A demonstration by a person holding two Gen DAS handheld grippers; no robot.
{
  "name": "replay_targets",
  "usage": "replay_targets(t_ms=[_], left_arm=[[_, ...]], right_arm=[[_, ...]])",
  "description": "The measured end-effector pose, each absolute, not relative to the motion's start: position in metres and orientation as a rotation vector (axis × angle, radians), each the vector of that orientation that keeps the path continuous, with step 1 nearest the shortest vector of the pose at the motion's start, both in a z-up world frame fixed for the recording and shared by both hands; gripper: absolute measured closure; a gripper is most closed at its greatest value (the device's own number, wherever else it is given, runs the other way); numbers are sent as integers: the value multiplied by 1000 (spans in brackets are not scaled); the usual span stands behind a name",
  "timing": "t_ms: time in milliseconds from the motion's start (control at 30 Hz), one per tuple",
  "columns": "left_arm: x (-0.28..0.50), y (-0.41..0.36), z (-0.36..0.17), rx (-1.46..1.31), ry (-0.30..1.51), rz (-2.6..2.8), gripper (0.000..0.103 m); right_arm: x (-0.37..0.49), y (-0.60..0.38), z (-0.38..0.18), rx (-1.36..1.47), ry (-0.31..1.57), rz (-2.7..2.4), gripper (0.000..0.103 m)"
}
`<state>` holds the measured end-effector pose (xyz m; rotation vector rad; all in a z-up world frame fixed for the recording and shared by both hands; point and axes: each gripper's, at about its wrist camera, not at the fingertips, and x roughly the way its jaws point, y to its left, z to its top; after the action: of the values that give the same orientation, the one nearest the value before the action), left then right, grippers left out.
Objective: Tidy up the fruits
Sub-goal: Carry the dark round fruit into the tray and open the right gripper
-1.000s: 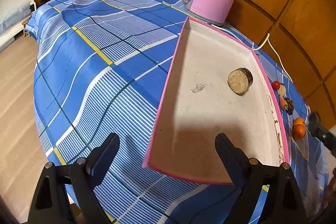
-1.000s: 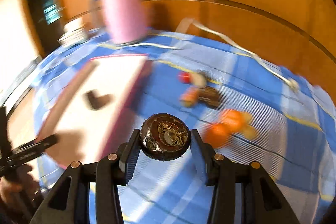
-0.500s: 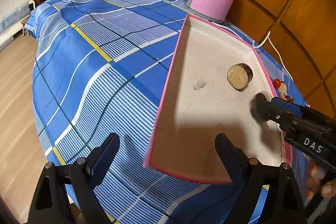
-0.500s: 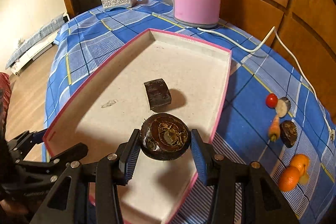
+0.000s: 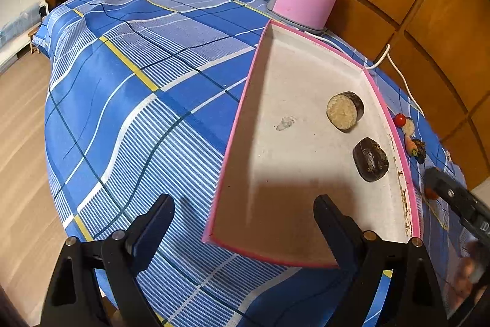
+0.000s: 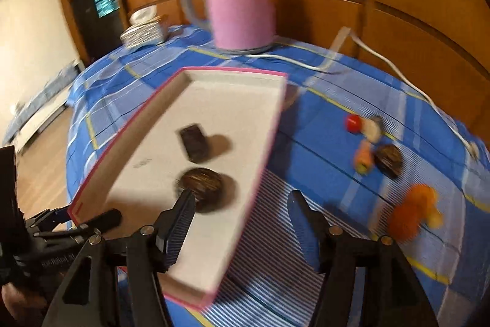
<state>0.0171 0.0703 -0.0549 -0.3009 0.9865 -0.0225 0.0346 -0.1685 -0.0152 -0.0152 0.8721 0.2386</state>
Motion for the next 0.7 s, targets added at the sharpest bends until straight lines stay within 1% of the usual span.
replay_targets(t_ms=[267, 467, 600, 700], left_arm=[[14, 67, -52, -294, 979, -36, 10], [16, 66, -47, -288, 972, -42, 10], [15, 63, -37, -261, 936, -54, 10], [16, 58, -32, -234, 924, -68, 9]], right_arm=[[-3, -268, -14, 181, 852, -61, 39], [-27, -345, -26, 257, 861, -401, 39], [-44, -387, -34, 280, 838, -652, 39], [-57, -413, -40, 321, 825, -785, 39]])
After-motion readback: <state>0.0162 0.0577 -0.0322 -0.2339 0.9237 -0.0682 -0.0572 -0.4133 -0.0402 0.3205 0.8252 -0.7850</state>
